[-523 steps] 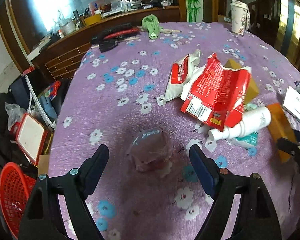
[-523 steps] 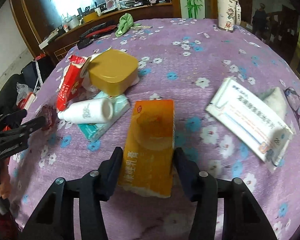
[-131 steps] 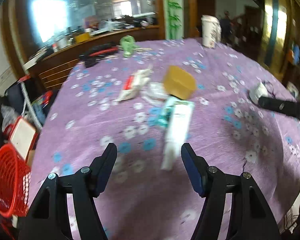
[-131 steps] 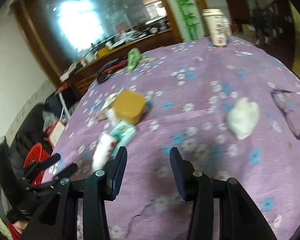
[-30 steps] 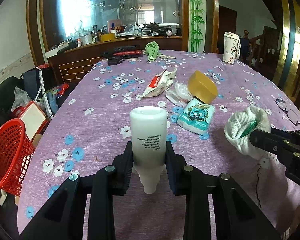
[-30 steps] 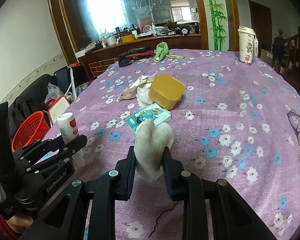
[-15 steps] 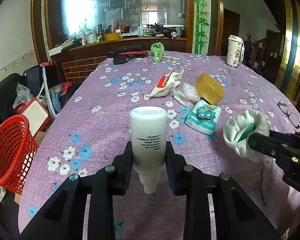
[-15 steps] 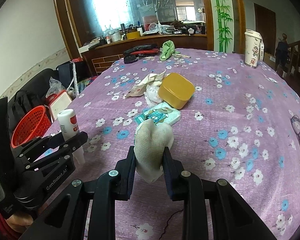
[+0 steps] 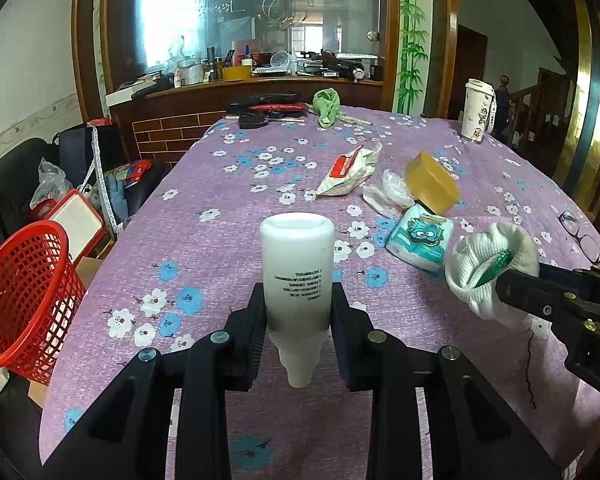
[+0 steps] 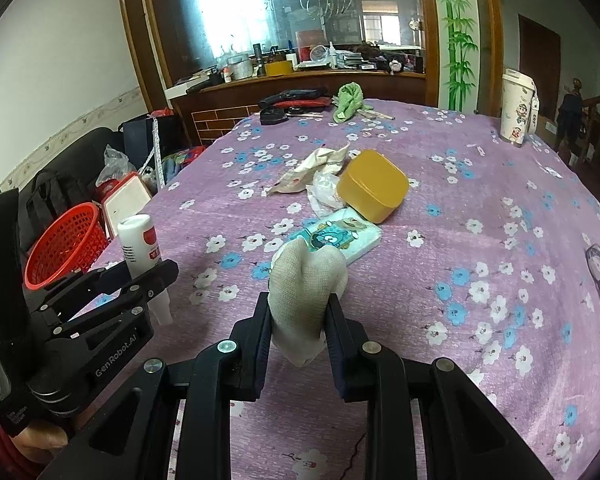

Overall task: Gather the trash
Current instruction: 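Lift the bottle and tissue and carry them over the red basket, then open both tools to drop the bottle and tissue into the basket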

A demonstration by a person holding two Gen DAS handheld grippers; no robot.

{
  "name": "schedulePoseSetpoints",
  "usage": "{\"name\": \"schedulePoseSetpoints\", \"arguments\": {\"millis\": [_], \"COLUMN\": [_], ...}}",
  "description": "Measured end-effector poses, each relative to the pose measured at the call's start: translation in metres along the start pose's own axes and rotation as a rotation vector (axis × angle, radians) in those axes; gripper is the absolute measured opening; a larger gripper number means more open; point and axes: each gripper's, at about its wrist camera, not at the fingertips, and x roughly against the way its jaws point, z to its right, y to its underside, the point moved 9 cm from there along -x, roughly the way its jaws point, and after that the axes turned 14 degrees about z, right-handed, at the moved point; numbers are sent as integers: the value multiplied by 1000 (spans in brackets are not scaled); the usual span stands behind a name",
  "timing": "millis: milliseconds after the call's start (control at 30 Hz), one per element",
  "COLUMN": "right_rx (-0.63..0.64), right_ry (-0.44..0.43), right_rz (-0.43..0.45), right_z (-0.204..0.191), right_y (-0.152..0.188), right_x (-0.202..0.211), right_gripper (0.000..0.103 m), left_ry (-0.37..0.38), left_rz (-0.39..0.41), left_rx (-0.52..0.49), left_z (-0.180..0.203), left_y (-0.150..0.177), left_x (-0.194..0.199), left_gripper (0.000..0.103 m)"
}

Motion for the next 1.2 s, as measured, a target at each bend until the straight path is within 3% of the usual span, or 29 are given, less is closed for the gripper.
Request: {"name": "schedulePoseSetpoints", "arguments": {"millis": [533,900,1200], "right_rx": [35,115,184], "right_ry": [-84,-220,-370], "right_rz": [-28,-19,-54], "right_z": [-44,-127,-218], "right_y": [-19,-59,-66], "right_x": [-16,-34,-57], "right_gripper": [27,28,28], "left_ry": [-36,-183,-345], "left_rz": [40,113,128], "left_rx": [67,166,256], "left_z": [-44,-142,-242], "left_y": [-14,-43,-35], "left_x": [14,39,60], "left_gripper": [29,29,29]}}
